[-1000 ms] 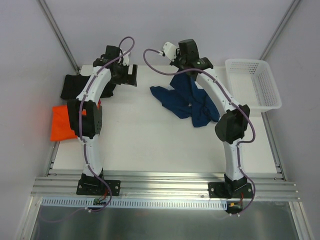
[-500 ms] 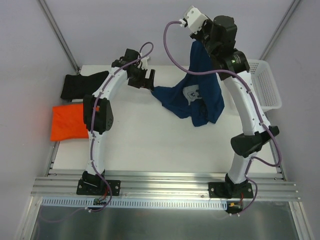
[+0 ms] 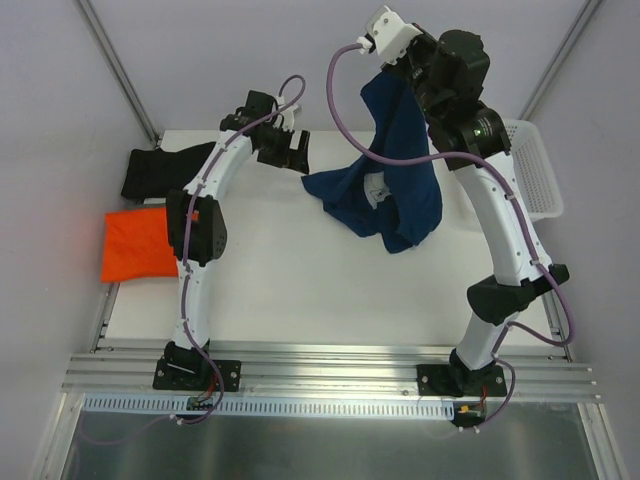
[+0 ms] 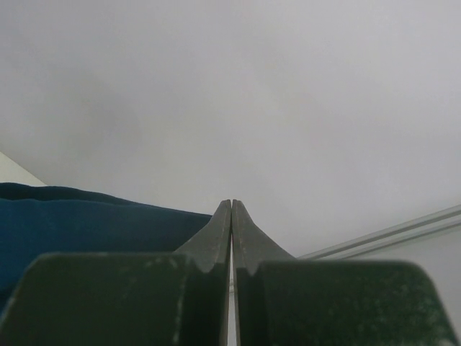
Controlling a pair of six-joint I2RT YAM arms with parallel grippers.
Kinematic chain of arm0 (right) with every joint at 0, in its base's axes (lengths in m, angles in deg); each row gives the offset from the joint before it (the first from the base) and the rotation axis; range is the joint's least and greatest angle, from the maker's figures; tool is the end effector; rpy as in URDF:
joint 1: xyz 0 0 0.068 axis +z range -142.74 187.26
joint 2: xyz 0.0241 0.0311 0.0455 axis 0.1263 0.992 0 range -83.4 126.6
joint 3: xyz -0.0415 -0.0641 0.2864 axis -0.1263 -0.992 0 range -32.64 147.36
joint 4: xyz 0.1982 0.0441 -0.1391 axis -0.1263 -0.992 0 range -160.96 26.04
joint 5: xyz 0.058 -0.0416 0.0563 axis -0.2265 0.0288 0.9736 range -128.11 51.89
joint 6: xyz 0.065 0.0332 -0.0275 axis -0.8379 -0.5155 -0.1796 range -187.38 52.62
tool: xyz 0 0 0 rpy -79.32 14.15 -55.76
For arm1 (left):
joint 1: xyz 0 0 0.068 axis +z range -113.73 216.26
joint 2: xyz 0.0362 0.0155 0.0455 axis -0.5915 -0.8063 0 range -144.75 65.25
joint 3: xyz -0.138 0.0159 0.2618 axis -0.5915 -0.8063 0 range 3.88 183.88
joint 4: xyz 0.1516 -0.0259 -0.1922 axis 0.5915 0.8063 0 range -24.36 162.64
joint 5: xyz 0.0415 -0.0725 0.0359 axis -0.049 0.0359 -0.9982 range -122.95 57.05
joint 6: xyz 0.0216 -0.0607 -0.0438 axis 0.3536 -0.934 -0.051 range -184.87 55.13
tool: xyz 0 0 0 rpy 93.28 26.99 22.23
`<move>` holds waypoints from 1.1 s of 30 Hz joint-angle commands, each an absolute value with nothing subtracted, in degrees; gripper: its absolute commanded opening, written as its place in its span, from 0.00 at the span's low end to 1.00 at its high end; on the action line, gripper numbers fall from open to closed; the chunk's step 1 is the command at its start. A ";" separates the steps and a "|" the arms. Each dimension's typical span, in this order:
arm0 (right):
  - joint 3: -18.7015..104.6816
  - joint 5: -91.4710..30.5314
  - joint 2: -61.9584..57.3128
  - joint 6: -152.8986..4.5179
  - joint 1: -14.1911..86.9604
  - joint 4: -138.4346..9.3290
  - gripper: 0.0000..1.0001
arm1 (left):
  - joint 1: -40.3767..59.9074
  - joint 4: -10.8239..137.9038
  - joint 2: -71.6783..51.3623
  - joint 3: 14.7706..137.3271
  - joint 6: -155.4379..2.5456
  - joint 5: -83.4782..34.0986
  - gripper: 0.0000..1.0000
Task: Fold and stack the t-shirts
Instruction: Flatten the tshirt out
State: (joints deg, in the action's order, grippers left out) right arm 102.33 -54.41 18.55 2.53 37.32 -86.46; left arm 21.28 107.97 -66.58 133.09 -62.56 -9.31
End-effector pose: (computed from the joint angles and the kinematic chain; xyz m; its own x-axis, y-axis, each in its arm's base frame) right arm 0.3334 0.1713 0.5955 0.2815 -0.8785 -0.3859 0.0652 0.4188 -0.9057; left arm 0.5137 -0.1651 0.2825 -0.6613 0.2152 -0.7186 0.5381 0.8035 -0.2545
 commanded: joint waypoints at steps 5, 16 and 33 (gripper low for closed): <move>102.97 -56.39 14.42 4.61 37.23 -81.71 0.00 | 20.44 107.92 -61.76 128.43 -63.87 3.41 0.98; 109.47 -55.60 20.83 6.45 35.82 -77.32 0.01 | 18.86 106.25 -71.31 124.53 -70.58 20.75 0.93; 105.25 -57.27 17.40 7.33 36.26 -77.84 0.00 | 16.14 101.16 -83.55 140.97 -68.38 -0.32 0.90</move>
